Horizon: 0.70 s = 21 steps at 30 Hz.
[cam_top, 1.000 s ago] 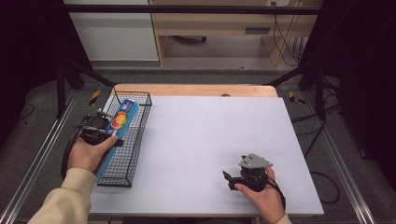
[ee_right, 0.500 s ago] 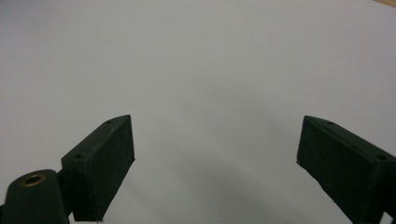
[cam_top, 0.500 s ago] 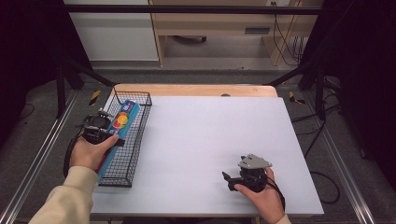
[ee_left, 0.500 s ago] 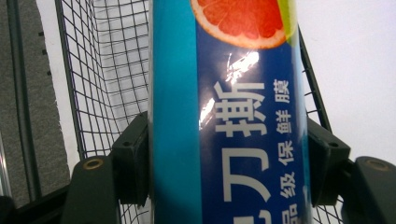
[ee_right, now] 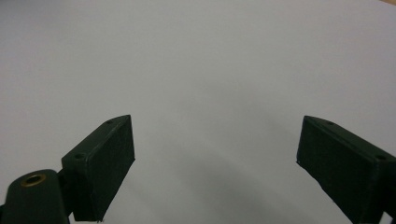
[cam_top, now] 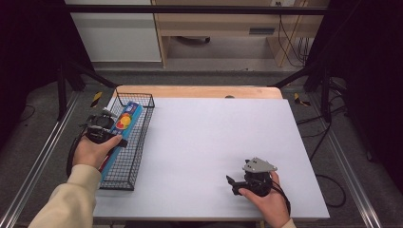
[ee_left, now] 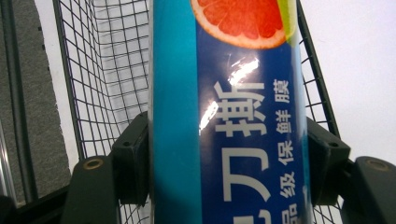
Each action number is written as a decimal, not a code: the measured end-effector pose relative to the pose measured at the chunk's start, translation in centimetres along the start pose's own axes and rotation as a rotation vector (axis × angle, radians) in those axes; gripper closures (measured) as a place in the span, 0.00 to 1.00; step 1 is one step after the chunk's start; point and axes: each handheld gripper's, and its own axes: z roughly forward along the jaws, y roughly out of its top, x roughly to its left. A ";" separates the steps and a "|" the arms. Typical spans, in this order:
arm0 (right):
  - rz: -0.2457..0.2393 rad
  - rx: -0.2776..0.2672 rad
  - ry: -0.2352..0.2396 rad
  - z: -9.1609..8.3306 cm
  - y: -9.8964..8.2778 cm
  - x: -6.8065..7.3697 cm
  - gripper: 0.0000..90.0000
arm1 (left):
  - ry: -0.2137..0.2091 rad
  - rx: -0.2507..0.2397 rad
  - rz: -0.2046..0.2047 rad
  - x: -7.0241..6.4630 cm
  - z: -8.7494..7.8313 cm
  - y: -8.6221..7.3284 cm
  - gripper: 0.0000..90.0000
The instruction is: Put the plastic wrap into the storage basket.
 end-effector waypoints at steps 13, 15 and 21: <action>0.001 0.009 0.006 0.2 -0.1 0.0 0.13 | -0.001 0.028 -0.013 0.6 0.4 0.2 0.35; 0.000 0.005 0.007 0.1 -0.1 0.0 0.13 | -0.002 0.042 -0.012 0.6 0.5 0.3 0.35; 0.003 0.009 0.008 0.2 -0.1 0.0 0.13 | -0.005 0.085 0.001 0.4 1.0 0.7 0.35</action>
